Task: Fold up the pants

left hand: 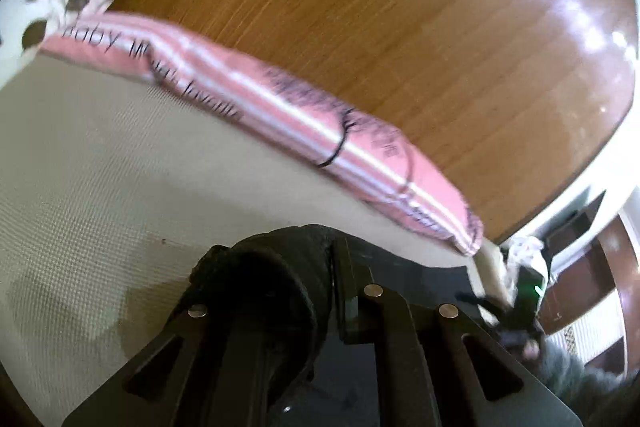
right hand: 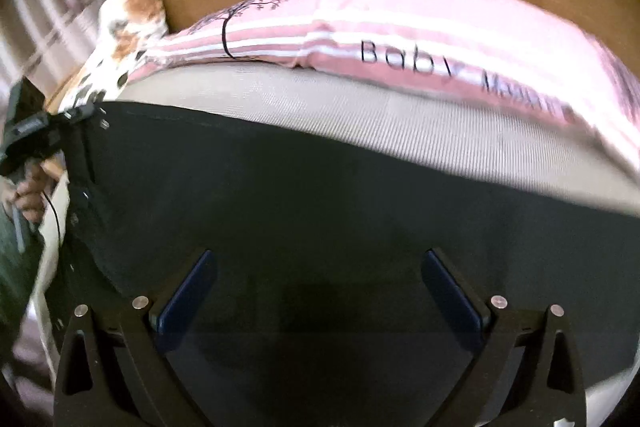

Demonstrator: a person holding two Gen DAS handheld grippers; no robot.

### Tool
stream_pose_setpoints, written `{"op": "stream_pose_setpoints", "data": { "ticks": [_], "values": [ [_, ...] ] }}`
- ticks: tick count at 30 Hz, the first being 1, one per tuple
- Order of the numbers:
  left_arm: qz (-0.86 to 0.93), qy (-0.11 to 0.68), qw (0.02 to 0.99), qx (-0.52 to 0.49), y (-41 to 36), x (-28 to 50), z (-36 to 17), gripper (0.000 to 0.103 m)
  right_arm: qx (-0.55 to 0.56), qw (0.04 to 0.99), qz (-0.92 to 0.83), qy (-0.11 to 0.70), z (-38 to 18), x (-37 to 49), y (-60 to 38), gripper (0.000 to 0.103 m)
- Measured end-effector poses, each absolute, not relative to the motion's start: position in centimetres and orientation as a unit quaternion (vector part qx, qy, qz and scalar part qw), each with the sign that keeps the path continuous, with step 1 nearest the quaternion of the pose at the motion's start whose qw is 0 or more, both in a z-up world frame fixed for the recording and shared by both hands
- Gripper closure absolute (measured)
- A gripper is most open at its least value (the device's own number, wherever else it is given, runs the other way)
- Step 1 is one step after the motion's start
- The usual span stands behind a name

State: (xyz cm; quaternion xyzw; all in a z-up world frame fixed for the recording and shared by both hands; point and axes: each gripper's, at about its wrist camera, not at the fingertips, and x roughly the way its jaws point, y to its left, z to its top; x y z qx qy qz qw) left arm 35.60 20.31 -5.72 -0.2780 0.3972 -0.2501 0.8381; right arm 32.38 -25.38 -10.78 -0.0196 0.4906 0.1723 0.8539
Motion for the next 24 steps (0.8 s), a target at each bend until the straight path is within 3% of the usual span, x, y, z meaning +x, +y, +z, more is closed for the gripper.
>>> {"op": "stream_pose_setpoints", "data": {
  "ticks": [11,17,22,24],
  "values": [
    [-0.255,0.359,0.861,-0.253,19.1,32.3,-2.4,0.094,-0.097,0.771,0.347,0.525,-10.8,41.6,-25.7,0.007],
    [-0.234,0.377,0.868,-0.225,18.8,32.9,-2.0,0.094,-0.128,0.713,0.389,0.570,-13.6,43.6,-25.7,0.031],
    [-0.222,0.386,0.870,-0.214,18.5,33.4,-2.4,0.094,-0.108,0.702,0.410,0.573,-13.9,43.9,-26.5,0.034],
    [-0.220,0.386,0.870,-0.214,18.5,33.6,-2.6,0.094,-0.099,0.695,0.421,0.574,-14.1,43.7,-26.4,0.049]
  ]
}}
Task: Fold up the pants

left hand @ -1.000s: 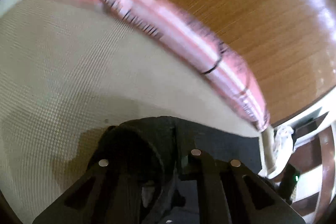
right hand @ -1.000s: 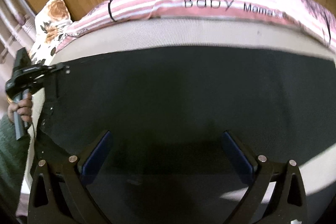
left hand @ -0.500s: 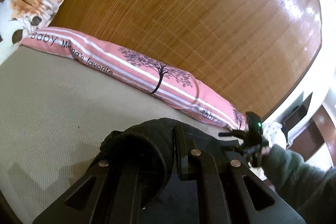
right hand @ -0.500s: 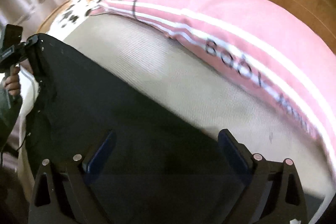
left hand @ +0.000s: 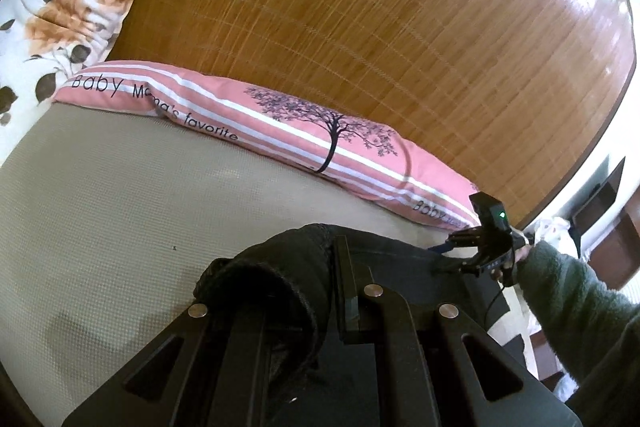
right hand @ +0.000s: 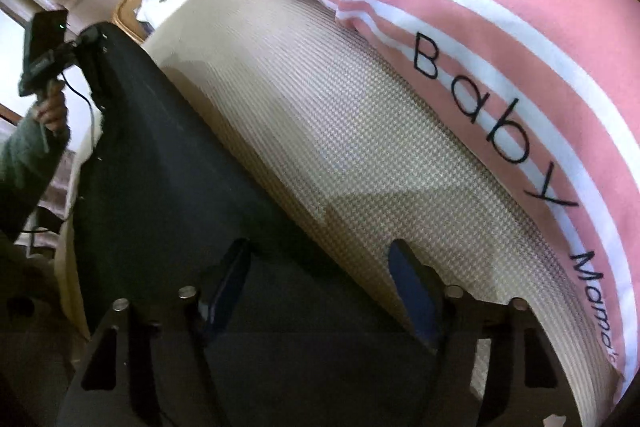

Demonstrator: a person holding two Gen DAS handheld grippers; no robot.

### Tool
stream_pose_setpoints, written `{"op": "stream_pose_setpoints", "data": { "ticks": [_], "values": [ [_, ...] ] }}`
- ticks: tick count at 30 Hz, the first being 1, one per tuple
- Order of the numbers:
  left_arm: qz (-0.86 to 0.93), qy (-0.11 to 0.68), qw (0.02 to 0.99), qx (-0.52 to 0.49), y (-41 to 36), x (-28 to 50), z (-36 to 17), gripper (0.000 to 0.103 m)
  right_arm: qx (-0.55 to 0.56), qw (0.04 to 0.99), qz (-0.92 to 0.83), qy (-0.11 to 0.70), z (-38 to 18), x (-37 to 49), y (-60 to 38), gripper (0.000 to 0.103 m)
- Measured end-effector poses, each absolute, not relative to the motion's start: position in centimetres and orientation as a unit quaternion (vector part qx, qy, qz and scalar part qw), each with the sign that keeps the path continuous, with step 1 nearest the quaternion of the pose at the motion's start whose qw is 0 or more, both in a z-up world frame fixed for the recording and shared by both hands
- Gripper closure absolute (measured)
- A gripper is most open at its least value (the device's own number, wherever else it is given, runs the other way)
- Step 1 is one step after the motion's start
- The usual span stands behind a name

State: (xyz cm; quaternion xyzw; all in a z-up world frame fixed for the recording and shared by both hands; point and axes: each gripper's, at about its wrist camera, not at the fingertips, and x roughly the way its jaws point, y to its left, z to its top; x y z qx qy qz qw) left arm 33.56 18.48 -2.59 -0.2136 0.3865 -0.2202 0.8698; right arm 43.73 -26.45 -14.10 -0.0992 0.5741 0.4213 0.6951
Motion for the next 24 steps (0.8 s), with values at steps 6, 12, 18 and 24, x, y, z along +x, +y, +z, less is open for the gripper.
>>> {"op": "stream_pose_setpoints", "data": {
  "ticks": [6,12,18,24],
  "values": [
    [-0.216,0.388,0.871,-0.212,18.3,33.5,-2.5,0.094,-0.095,0.700,0.422,0.568,-14.0,43.5,-26.7,0.064],
    [-0.214,0.387,0.871,-0.212,18.4,34.0,-3.0,0.094,-0.096,0.706,0.404,0.574,-14.1,42.7,-27.3,0.072],
    [-0.201,0.398,0.872,-0.204,18.3,35.2,-4.1,0.094,-0.129,0.732,0.359,0.564,-13.9,41.6,-26.9,0.091],
    [-0.172,0.389,0.896,-0.126,16.8,35.0,-4.2,0.094,-0.171,0.778,0.290,0.530,-11.6,38.5,-25.8,0.094]
  ]
}}
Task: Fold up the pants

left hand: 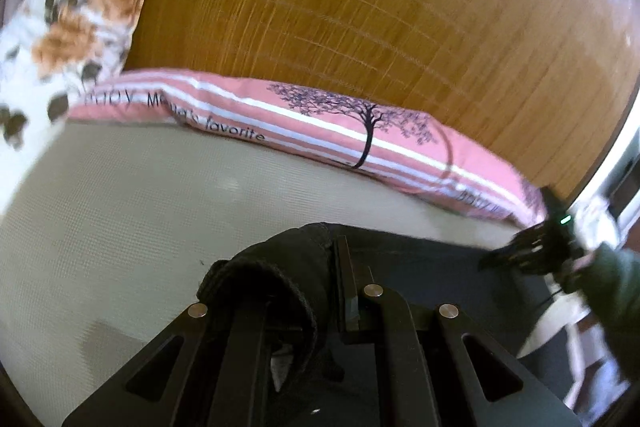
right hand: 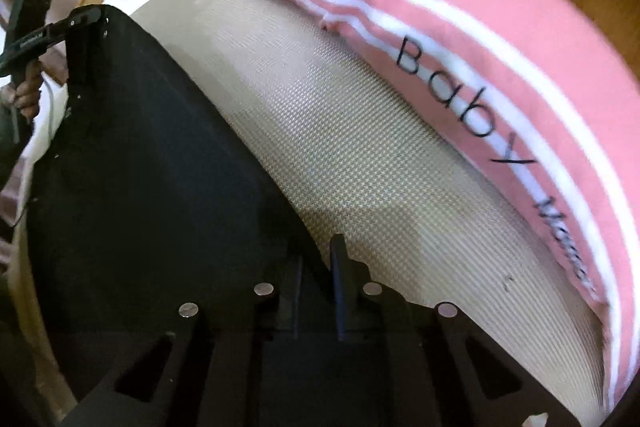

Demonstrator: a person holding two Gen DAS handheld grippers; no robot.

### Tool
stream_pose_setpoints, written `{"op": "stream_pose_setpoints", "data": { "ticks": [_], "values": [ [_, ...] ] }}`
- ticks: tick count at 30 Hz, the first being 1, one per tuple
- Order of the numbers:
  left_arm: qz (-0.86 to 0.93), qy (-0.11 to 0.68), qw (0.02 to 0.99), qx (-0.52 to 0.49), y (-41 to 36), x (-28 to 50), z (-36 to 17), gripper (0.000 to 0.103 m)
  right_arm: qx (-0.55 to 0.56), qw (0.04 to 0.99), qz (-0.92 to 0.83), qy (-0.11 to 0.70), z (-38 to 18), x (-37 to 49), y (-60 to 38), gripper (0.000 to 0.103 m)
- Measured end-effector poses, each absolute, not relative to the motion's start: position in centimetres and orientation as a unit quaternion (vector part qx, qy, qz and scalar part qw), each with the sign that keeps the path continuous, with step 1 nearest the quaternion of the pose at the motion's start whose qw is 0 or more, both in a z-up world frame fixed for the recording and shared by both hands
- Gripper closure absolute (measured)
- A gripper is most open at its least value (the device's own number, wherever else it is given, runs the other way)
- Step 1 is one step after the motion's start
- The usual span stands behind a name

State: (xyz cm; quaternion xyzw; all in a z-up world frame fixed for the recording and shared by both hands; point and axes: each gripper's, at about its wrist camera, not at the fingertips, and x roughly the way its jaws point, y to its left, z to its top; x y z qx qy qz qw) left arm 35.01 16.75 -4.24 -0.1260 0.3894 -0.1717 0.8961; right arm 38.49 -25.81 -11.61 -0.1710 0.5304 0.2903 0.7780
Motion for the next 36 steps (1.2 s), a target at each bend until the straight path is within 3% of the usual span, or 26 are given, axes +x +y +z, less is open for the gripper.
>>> {"op": "stream_pose_setpoints", "data": {
  "ticks": [16,26,36],
  "values": [
    [-0.233,0.341,0.907,-0.075,16.7,26.4,1.0,0.094,-0.124,0.870,0.150,0.454,-3.6,20.8,-27.0,0.096],
    [-0.242,0.399,0.884,-0.041,17.7,17.8,-2.4,0.093,-0.037,0.845,0.131,0.517,-9.2,11.0,-26.1,0.096],
    [-0.229,0.493,0.839,0.029,17.2,14.5,-8.8,0.086,-0.055,0.822,0.113,0.556,-14.3,8.2,-23.9,0.096]
  ]
}}
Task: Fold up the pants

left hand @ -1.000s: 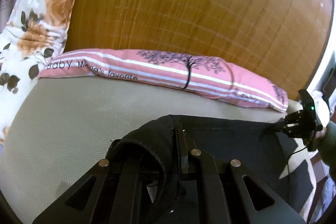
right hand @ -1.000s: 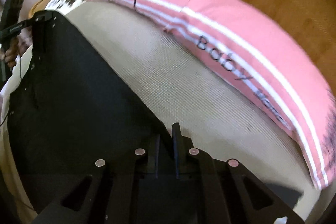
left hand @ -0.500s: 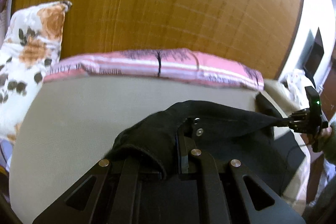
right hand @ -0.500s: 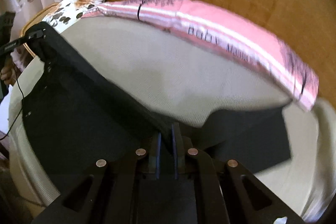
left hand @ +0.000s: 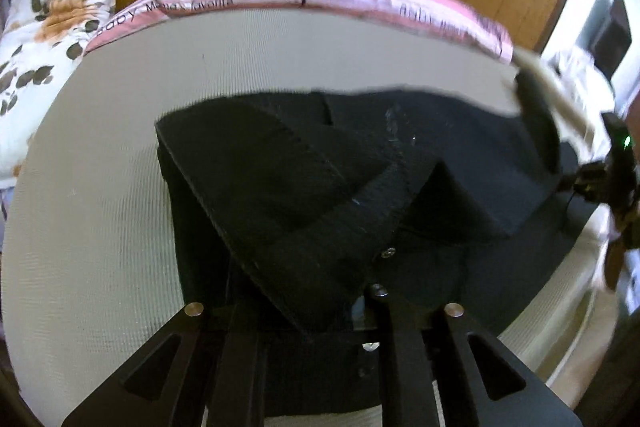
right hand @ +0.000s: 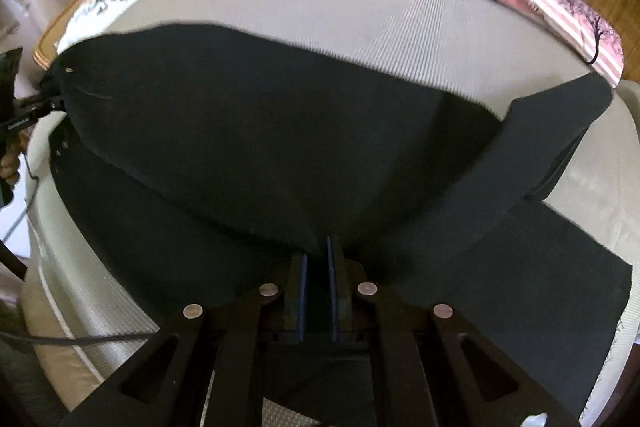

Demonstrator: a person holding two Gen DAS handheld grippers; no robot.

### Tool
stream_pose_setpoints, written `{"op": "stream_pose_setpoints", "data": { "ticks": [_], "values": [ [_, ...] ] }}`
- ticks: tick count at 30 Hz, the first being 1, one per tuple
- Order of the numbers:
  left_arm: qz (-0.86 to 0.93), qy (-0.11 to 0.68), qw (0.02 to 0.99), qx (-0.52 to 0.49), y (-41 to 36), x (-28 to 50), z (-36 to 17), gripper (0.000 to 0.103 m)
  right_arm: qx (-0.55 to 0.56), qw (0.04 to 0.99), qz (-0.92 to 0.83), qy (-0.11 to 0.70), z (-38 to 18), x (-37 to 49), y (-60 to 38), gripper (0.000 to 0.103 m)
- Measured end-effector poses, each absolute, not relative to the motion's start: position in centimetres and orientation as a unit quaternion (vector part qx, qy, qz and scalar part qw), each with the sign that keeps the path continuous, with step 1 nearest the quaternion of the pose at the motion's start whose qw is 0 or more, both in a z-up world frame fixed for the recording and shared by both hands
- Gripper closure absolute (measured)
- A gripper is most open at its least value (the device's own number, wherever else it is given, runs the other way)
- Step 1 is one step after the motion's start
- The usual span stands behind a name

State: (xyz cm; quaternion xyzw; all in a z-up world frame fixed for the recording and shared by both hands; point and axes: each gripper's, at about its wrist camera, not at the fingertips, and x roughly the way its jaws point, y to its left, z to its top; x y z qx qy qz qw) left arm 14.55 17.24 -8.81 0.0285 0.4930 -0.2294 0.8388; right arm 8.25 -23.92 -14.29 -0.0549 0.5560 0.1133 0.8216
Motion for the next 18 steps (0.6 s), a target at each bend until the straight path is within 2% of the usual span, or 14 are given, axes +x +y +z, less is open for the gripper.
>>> {"op": "stream_pose_setpoints", "data": {
  "ticks": [3,6,7,9,12,14,18],
  "values": [
    [-0.227,0.503,0.834,0.030,17.3,14.3,-8.6,0.083,-0.055,0.827,0.102,0.550,-14.5,7.9,-23.6,0.094],
    [-0.212,0.522,0.825,0.036,17.7,14.1,-8.0,0.068,-0.041,0.833,0.094,0.544,-14.3,7.5,-23.6,0.092],
    [-0.205,0.526,0.825,0.042,18.1,13.6,-7.6,0.055,-0.037,0.835,0.090,0.542,-14.3,7.3,-23.8,0.092],
    [-0.188,0.528,0.827,0.049,18.9,13.1,-7.1,0.035,-0.032,0.837,0.086,0.540,-14.3,7.1,-24.0,0.092],
    [-0.169,0.531,0.830,0.033,20.9,11.7,-6.0,0.033,-0.023,0.840,0.079,0.536,-14.0,7.2,-23.9,0.091],
    [-0.149,0.533,0.833,-0.015,22.6,10.7,-5.2,0.033,-0.019,0.844,0.074,0.531,-13.8,7.2,-23.8,0.087],
    [-0.137,0.534,0.813,-0.188,25.2,9.4,-4.3,0.033,-0.018,0.850,0.068,0.522,-13.3,7.0,-23.6,0.082]
  ]
}}
